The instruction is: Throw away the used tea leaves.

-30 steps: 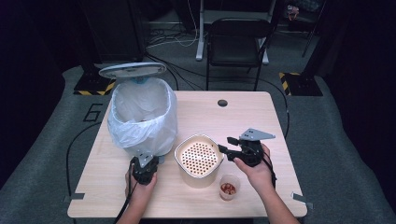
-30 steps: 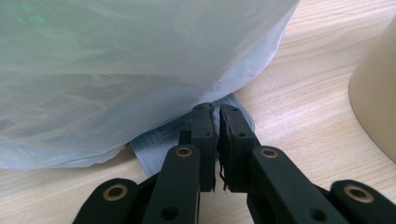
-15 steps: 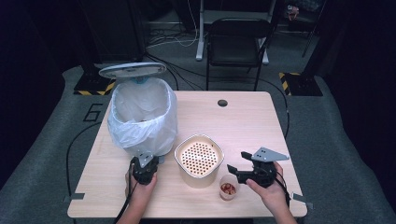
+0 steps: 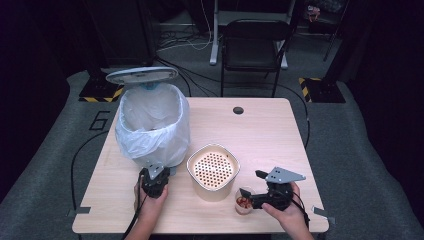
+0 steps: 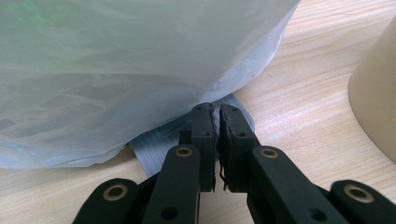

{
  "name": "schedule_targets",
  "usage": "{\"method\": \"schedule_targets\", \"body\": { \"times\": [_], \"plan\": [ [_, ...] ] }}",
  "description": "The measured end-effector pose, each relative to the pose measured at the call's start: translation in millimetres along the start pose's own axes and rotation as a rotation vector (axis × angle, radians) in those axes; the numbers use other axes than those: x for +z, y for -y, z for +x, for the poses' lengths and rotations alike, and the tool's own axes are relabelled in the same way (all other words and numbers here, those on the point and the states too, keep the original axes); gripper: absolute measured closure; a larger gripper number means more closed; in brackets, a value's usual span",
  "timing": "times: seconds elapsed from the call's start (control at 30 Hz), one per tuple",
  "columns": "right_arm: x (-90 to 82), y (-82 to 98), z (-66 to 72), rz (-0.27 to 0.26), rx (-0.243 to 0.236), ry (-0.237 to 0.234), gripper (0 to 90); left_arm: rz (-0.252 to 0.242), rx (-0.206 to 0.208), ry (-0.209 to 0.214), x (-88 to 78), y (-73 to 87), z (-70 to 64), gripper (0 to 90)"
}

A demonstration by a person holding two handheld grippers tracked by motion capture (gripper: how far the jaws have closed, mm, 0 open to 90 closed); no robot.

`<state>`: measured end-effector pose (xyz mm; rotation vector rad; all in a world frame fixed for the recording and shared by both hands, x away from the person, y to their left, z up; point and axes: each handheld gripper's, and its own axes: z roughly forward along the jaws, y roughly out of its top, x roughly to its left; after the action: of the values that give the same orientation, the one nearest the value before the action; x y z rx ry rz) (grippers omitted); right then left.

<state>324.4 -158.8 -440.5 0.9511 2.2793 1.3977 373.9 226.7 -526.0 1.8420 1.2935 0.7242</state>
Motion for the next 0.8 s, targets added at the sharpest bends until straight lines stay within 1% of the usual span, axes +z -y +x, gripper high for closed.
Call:
{"method": "schedule_targets", "body": {
  "times": [0.13, 0.17, 0.2, 0.23, 0.27, 0.37, 0.43, 0.57, 0.67, 0.73, 0.77, 0.8],
  "plan": [
    [4.0, 1.9, 6.3, 0.014, -0.003, -0.021, 12.0, 0.001, -0.001, 0.002, 0.0, 0.0, 0.1, 84.9],
    [5.2, 3.3, 8.0, 0.019, -0.008, -0.024, 11.7, -0.003, -0.009, 0.004, 0.3, 0.2, -0.8, 84.9],
    [7.2, 5.5, 9.8, 0.031, -0.01, -0.031, 11.3, -0.01, -0.026, 0.008, 1.0, 0.6, -2.1, 84.9],
    [8.3, 7.0, 10.9, 0.039, -0.009, -0.034, 11.2, 0.0, -0.008, 0.004, 0.2, 0.1, -0.6, 84.9],
    [9.6, 9.0, 12.4, 0.049, -0.008, -0.036, 11.2, 0.001, 0.001, 0.001, 0.0, 0.0, 0.3, 84.9],
    [12.4, 15.7, 15.2, 0.062, -0.023, -0.046, 11.2, 0.001, -0.002, 0.002, 0.0, 0.0, 0.1, 84.9],
    [12.9, 18.5, 16.3, 0.067, -0.023, -0.046, 11.2, 0.0, -0.002, 0.002, 0.0, 0.0, 0.2, 84.9],
    [17.6, 26.6, 18.3, 0.083, -0.046, -0.054, 11.5, 0.002, 0.001, 0.002, -0.2, 0.0, 0.3, 84.9],
    [22.3, 32.7, 18.9, 0.11, -0.062, -0.059, 13.4, 0.005, -0.001, 0.003, -0.4, -0.2, 0.6, 84.9],
    [25.1, 35.6, 19.0, 0.13, -0.086, -0.056, 13.7, 0.006, 0.001, 0.002, -0.4, -0.2, 0.8, 84.9],
    [26.1, 36.3, 19.4, 0.129, -0.089, -0.055, 14.2, 0.003, 0.001, 0.003, -0.2, -0.1, 0.5, 84.9],
    [26.8, 37.3, 20.3, 0.131, -0.088, -0.053, 15.0, 0.01, 0.011, 0.004, -0.7, -0.1, 1.2, 84.9]
  ]
}}
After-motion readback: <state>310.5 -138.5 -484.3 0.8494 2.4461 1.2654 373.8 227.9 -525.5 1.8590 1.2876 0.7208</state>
